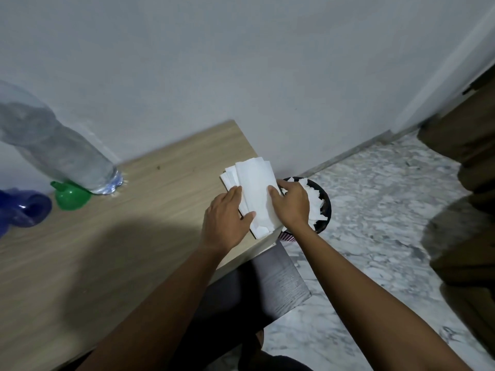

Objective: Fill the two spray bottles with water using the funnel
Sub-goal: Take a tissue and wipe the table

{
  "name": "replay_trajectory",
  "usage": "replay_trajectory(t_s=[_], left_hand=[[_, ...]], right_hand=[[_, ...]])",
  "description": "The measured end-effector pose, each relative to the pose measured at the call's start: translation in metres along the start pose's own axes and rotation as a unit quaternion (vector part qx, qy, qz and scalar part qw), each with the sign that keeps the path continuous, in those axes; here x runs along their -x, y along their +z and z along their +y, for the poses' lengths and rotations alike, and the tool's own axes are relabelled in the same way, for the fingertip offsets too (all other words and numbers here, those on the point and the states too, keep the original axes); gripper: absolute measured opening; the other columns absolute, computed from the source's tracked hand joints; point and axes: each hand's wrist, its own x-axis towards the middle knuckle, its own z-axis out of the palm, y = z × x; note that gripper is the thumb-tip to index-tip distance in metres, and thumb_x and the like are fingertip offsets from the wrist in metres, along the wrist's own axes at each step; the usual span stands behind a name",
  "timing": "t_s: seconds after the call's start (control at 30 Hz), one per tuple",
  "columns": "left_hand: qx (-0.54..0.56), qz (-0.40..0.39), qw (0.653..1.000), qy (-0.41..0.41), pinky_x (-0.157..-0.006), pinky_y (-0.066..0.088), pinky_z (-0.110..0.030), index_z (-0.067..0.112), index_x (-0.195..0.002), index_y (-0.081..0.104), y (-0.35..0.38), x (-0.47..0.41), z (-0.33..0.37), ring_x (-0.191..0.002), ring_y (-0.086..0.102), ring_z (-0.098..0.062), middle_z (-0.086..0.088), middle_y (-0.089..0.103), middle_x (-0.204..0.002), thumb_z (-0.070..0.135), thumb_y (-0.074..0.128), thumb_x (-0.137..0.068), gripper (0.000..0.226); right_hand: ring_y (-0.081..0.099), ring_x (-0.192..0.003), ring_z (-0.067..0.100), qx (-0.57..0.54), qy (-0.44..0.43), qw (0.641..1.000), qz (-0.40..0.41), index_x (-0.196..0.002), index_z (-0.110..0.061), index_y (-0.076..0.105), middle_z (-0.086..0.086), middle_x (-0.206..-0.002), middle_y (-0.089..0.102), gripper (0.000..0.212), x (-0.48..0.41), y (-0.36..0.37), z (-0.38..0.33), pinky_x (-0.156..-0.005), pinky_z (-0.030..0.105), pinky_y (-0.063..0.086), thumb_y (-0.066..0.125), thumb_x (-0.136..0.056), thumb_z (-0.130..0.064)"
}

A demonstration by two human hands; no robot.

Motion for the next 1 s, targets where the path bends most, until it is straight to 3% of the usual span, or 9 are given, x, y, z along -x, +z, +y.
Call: replay_trajectory(t_s=[0.13, 0.27, 0.5, 0.77, 1.0], left_hand=[[-0.020, -0.006, 1.000, 0.003, -0.109, 0.038, -0.043, 0.018, -0.150, 0.040, -0.001, -0.001, -0.001, -0.141, 0.038, -0.026, 0.002, 0.034, -0.161, 0.054, 0.055, -0.093, 0.070], [-0.019, -0.006, 1.000, 0.004, -0.108, 0.040, -0.045, 0.022, -0.149, 0.042, -0.002, -0.002, 0.000, -0.140, 0.038, -0.025, 0.004, 0.033, -0.161, 0.056, 0.054, -0.093, 0.067], [-0.016, -0.013, 1.000, 0.004, -0.109, 0.040, -0.046, 0.028, -0.149, 0.042, -0.002, -0.003, 0.000, -0.142, 0.035, -0.025, 0.004, 0.032, -0.162, 0.058, 0.049, -0.095, 0.063], [-0.015, -0.014, 1.000, -0.001, -0.110, 0.040, -0.046, 0.030, -0.148, 0.043, -0.002, -0.002, 0.001, -0.143, 0.033, -0.025, 0.004, 0.030, -0.163, 0.058, 0.049, -0.095, 0.061], [-0.017, -0.022, 1.000, 0.000, -0.110, 0.040, -0.047, 0.030, -0.149, 0.041, 0.000, -0.003, -0.002, -0.144, 0.032, -0.025, 0.004, 0.029, -0.163, 0.058, 0.049, -0.094, 0.063]], right_hand=[[0.063, -0.102, 0.016, -0.028, -0.011, 0.999, 0.034, -0.117, -0.024, 0.075, 0.001, -0.117, 0.070, 0.027, -0.002, 0.003, -0.006, -0.093, 0.036, 0.049, 0.065, -0.094, -0.031], [0.057, -0.089, 0.006, -0.052, -0.029, 0.995, 0.077, -0.105, -0.025, 0.079, -0.005, -0.111, 0.071, 0.017, -0.002, 0.003, -0.008, -0.091, 0.038, 0.050, 0.067, -0.092, -0.027], [0.056, -0.081, 0.000, -0.088, -0.038, 0.992, 0.082, -0.104, -0.022, 0.080, -0.006, -0.107, 0.070, 0.016, -0.002, -0.003, -0.009, -0.082, 0.026, 0.046, 0.069, -0.093, -0.025], [0.069, -0.085, 0.009, -0.115, -0.019, 0.991, 0.064, -0.106, -0.021, 0.079, -0.008, -0.092, 0.076, 0.018, -0.001, -0.006, -0.010, -0.084, 0.034, 0.057, 0.072, -0.091, -0.028], [0.069, -0.082, 0.014, -0.085, -0.014, 0.993, 0.085, -0.099, -0.019, 0.076, -0.006, -0.087, 0.076, 0.012, 0.001, -0.009, -0.007, -0.079, 0.035, 0.055, 0.069, -0.094, -0.027]])
